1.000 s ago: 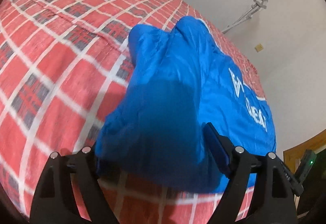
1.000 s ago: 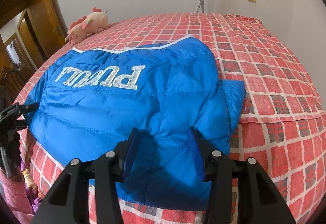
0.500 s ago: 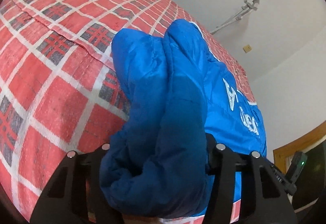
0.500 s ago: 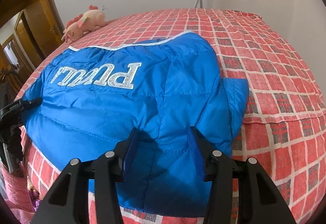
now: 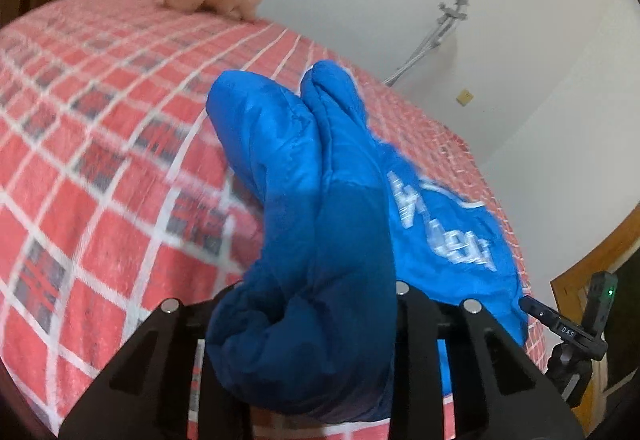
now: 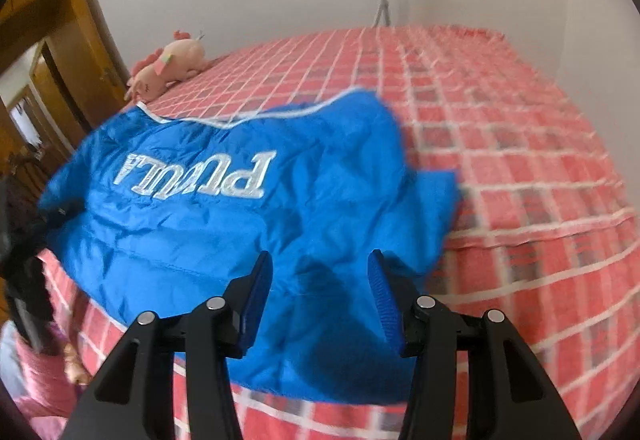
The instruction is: Fold large clothes
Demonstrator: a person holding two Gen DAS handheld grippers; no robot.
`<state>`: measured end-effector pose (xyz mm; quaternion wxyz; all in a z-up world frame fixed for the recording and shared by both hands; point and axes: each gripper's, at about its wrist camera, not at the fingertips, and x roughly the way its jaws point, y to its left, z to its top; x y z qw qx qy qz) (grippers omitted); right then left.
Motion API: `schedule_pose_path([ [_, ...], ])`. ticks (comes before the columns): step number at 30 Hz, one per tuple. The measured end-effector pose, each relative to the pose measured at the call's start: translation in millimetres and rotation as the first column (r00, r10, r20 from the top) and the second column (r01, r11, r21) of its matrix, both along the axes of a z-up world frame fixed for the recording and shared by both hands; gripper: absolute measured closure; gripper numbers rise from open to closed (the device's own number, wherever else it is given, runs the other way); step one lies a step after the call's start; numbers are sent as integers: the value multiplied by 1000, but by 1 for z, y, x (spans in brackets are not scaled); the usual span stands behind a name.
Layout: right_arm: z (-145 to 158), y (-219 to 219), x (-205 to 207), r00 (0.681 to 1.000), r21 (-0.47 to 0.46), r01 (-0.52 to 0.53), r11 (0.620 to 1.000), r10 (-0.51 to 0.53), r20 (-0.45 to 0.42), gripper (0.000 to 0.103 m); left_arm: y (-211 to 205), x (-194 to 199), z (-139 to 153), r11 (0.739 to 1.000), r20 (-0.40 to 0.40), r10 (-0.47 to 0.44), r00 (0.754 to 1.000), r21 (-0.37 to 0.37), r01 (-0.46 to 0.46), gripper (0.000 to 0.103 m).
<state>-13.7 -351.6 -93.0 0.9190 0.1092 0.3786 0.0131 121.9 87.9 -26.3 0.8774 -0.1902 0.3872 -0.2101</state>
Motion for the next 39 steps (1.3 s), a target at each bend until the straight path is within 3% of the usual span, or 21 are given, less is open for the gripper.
schedule_pose_path([
  [9,20,-23,-24,999,-29,52,998,-52,-8,53,-64,-21,73,989,150,-134,979,80,123,76],
  [17,18,-38,-38,997,-16,72,997,-72,-1,53,-135,-31,98,963,175,-238,955,173,208,76],
  [31,15,-52,-50,997,4,74,997,-74,7,53,-230,-41,86,904,147,-353,924,309,296,76],
  [39,9,-58,-50,997,21,81,997,-81,-3,53,-286,-42,46,833,66,-447,892,393,388,75],
])
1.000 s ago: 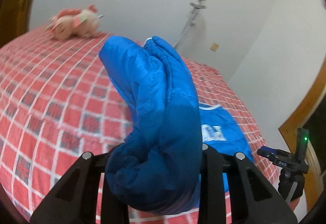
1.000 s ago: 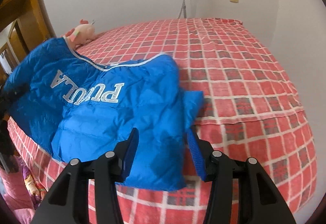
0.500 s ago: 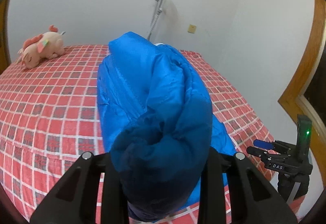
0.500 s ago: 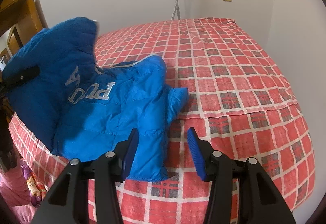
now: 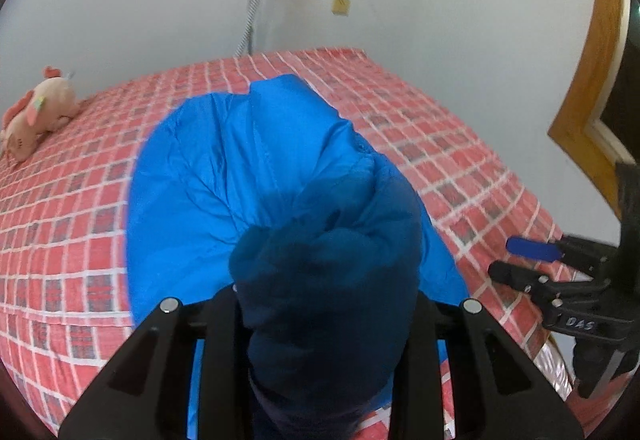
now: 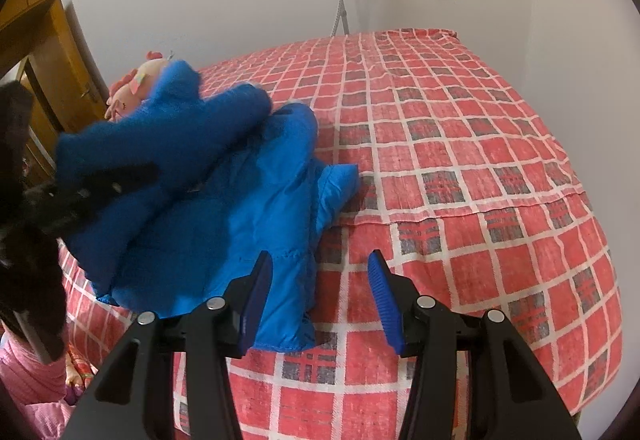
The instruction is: Fold large clothes
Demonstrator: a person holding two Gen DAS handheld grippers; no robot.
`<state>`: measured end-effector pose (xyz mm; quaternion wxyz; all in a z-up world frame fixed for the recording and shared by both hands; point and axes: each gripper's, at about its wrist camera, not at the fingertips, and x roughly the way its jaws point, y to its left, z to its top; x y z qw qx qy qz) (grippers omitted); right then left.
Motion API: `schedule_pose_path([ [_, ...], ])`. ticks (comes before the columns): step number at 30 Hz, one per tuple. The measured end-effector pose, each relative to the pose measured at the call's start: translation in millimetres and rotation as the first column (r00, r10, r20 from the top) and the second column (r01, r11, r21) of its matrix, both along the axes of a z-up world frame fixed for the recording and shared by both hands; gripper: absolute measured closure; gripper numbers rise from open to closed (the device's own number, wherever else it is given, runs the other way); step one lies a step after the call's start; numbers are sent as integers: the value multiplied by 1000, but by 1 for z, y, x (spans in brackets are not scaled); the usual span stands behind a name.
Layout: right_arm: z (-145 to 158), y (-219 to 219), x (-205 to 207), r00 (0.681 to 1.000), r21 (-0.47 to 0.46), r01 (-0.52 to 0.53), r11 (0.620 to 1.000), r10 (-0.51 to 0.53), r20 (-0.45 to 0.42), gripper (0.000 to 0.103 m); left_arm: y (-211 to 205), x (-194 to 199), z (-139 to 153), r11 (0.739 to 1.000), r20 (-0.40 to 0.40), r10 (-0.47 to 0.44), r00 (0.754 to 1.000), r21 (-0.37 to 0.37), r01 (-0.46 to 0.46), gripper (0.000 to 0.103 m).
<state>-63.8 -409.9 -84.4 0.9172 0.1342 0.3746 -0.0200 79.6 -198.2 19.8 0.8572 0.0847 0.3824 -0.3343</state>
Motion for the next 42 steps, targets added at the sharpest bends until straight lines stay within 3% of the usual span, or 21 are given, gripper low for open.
schedule_pose_path([
  [4,-5,-2,3,1000,8,-5,1000,5,-12,53,-13,6,-25,999,-54,-45,998,28,46,72],
  [9,-10,-5,7,1000,25,-4,1000,5,-26,53,-16,6,-48,997,-64,-63,996,33,66,72],
  [14,-9,-7,14,999,61,-14,998,16,-36,53,-18,5,-46,997,-66,-74,995,14,75,70],
  [18,2,-7,21,999,91,-36,995,39,-33,49,-11,-5,-31,993,-47,-114,992,5,114,59],
  [21,15,-6,28,999,83,-47,995,49,-22,42,2,-12,-13,985,-89,-159,983,-77,152,41],
  [25,28,-10,49,995,148,-91,985,96,-28,40,30,-17,17,958,-122,-221,968,-214,192,38],
  [28,30,-11,69,988,241,-134,961,149,-44,28,60,-8,36,953,-99,-179,979,-265,148,38],
  [30,29,-10,82,983,295,-142,945,170,-68,25,72,1,38,964,-76,-120,990,-246,98,37],
  [31,26,-8,92,980,319,-140,937,178,-92,24,81,11,37,978,-57,-44,997,-207,31,38],
  [36,14,8,120,962,353,-157,922,224,-156,23,102,42,15,986,-18,138,990,-87,-139,38],
  [41,-6,27,151,933,390,-169,905,275,-233,23,113,64,-5,981,-56,180,982,-61,-183,38],
  [42,-9,31,154,929,392,-170,904,279,-242,32,114,66,-9,981,-57,184,981,-54,-187,38],
])
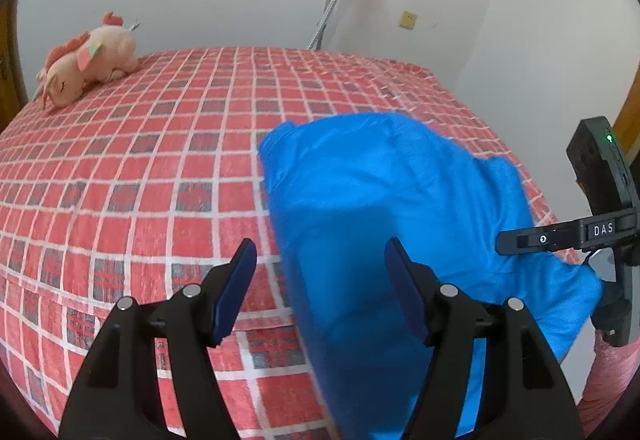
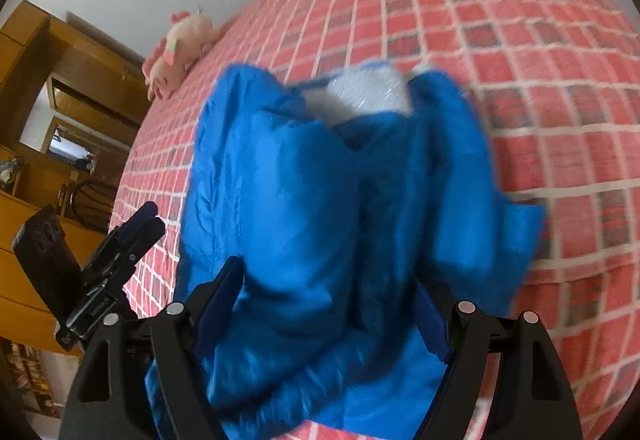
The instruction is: Fold large clothes
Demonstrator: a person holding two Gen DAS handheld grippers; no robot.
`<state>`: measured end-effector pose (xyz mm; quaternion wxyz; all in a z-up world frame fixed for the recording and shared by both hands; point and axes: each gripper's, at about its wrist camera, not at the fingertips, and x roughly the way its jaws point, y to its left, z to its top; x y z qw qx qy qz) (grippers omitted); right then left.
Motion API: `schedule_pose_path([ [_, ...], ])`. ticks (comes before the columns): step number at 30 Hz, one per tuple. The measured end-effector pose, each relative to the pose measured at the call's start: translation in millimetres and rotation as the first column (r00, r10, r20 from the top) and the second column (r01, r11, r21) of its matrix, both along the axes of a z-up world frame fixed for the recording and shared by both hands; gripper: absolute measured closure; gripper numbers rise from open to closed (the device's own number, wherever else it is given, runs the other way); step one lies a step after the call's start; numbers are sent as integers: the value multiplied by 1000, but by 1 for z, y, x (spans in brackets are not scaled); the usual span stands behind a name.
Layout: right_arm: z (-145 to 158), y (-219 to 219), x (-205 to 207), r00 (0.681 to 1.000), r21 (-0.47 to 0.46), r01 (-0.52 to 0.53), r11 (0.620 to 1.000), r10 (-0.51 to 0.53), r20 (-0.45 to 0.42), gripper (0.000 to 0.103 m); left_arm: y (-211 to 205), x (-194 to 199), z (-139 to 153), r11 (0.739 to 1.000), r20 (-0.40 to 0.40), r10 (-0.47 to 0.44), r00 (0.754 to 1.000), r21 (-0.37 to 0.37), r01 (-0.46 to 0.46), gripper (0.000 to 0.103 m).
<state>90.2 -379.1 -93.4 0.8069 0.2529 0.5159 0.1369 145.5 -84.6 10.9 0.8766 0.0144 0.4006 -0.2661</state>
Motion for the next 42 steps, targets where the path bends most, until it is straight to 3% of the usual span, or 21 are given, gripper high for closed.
schedule_pose_path([
  [1,-3,5,4,1000,-5,-4,1000,4,-3,42,3,2,-2,1000,-1,3,1000,4,-3,38],
  [2,-2,9,6,1000,-18,-6,1000,7,4,47,3,5,-5,1000,-2,8,1000,9,-8,38],
  [4,4,14,7,999,-36,-15,999,17,44,69,5,7,-8,1000,-8,11,1000,5,-11,38],
  [7,19,14,3,996,-43,-20,999,24,89,85,10,8,-6,1000,-19,8,1000,-15,-9,38],
  [10,39,9,-6,990,-75,-25,997,35,140,88,6,4,0,999,-17,-8,1000,-43,7,38],
  [14,68,-6,-27,979,-90,8,996,10,205,89,-9,-10,13,996,10,-54,999,-69,54,38],
  [17,70,-24,-35,977,-80,36,996,-18,214,89,-29,-20,13,995,28,-84,996,-49,85,38],
  [23,15,-62,-41,989,-14,73,997,-71,129,86,-72,-30,-18,987,2,-155,988,42,154,38],
  [26,-18,-77,-48,989,62,81,995,-88,122,82,-79,-31,-27,985,12,-163,987,55,162,34],
  [29,-27,-77,-51,987,79,78,994,-88,134,79,-83,-33,-33,986,19,-154,988,70,153,33],
  [33,-6,-70,-65,983,-23,93,995,-89,163,66,-75,-30,-26,989,-23,-142,990,45,143,35],
  [35,16,-65,-80,973,-100,118,988,-95,212,64,-66,-31,-20,991,-27,-130,991,26,131,35],
  [38,45,-60,-106,958,-112,117,987,-82,276,58,-48,-40,-9,995,31,-97,995,25,97,35],
  [42,66,-29,-130,951,-120,25,992,13,308,49,-38,-54,-2,995,52,-96,994,23,95,35],
])
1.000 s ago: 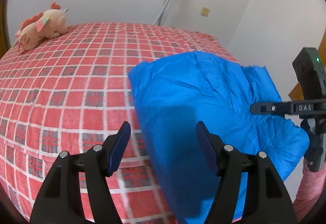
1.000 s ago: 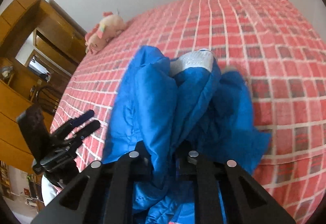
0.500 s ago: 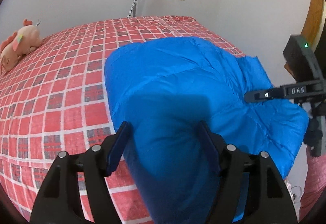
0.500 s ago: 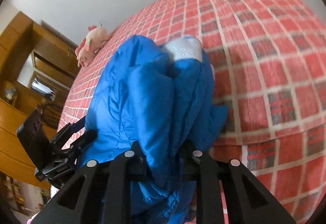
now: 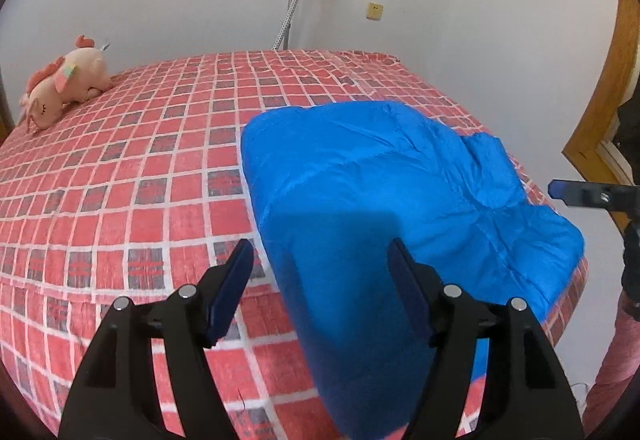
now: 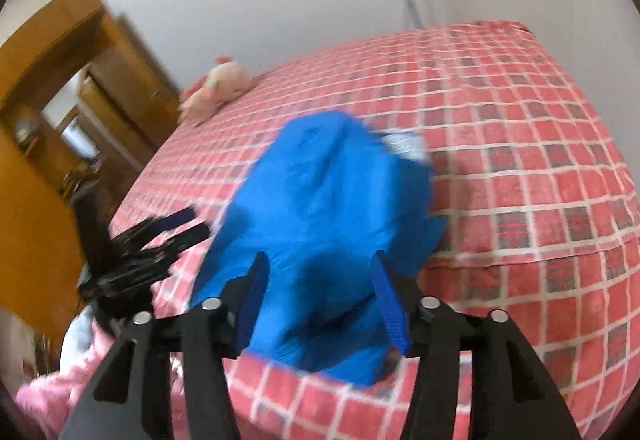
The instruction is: Fold large clothes
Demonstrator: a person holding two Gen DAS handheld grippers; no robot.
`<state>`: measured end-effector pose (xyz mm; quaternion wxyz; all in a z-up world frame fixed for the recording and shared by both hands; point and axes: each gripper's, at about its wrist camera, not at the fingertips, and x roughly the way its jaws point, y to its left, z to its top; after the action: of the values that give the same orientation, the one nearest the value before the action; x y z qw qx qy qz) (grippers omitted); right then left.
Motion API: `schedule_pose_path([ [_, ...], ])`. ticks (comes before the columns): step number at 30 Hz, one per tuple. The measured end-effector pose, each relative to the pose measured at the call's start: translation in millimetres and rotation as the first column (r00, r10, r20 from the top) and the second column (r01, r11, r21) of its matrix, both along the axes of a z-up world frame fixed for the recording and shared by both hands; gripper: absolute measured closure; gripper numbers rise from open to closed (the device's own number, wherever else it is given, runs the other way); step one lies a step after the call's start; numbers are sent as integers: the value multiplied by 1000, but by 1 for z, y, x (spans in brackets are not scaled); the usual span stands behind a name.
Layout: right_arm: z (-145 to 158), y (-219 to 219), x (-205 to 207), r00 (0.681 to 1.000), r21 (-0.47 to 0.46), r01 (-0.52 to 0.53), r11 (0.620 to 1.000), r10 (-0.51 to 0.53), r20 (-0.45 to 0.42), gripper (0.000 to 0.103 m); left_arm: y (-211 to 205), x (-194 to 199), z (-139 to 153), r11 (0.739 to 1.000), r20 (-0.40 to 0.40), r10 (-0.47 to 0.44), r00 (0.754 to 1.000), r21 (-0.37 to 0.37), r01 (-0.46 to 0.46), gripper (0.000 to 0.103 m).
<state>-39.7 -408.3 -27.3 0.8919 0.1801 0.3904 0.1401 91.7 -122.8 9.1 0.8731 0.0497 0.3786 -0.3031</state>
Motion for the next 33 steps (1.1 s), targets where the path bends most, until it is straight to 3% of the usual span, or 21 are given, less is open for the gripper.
schedule_pose_path([
  [3,-9,23,-1,997,-73,3,997,-8,-70,50,-5,-14,-2,999,9,-33,999,17,33,35],
  [7,-25,28,-3,993,-104,19,994,-31,-112,83,-15,-23,-10,997,13,-66,998,41,66,35],
  [10,-37,21,-11,991,-92,40,995,-51,-126,90,-21,-25,-19,994,4,-84,996,63,84,34],
  [15,-83,12,-10,981,-48,55,997,-62,-184,91,-26,-25,-34,993,-21,-99,995,68,100,32],
  [21,-107,9,-10,986,10,84,996,-82,-148,91,-28,-30,-48,994,29,-88,996,67,86,29],
  [24,-101,15,-12,987,-39,83,996,-87,-132,90,-27,-27,-46,995,7,-81,997,57,80,29],
  [29,-59,21,-21,991,-117,96,989,-106,-83,75,-14,-16,-30,997,-70,-79,994,12,80,31],
  [30,-48,21,-22,991,-138,113,984,-122,-62,68,-11,-14,-25,998,-65,-70,995,3,70,31],
  [33,-24,25,-16,989,-179,142,974,-146,-12,66,-6,-3,-4,999,-18,-30,999,-23,29,31],
])
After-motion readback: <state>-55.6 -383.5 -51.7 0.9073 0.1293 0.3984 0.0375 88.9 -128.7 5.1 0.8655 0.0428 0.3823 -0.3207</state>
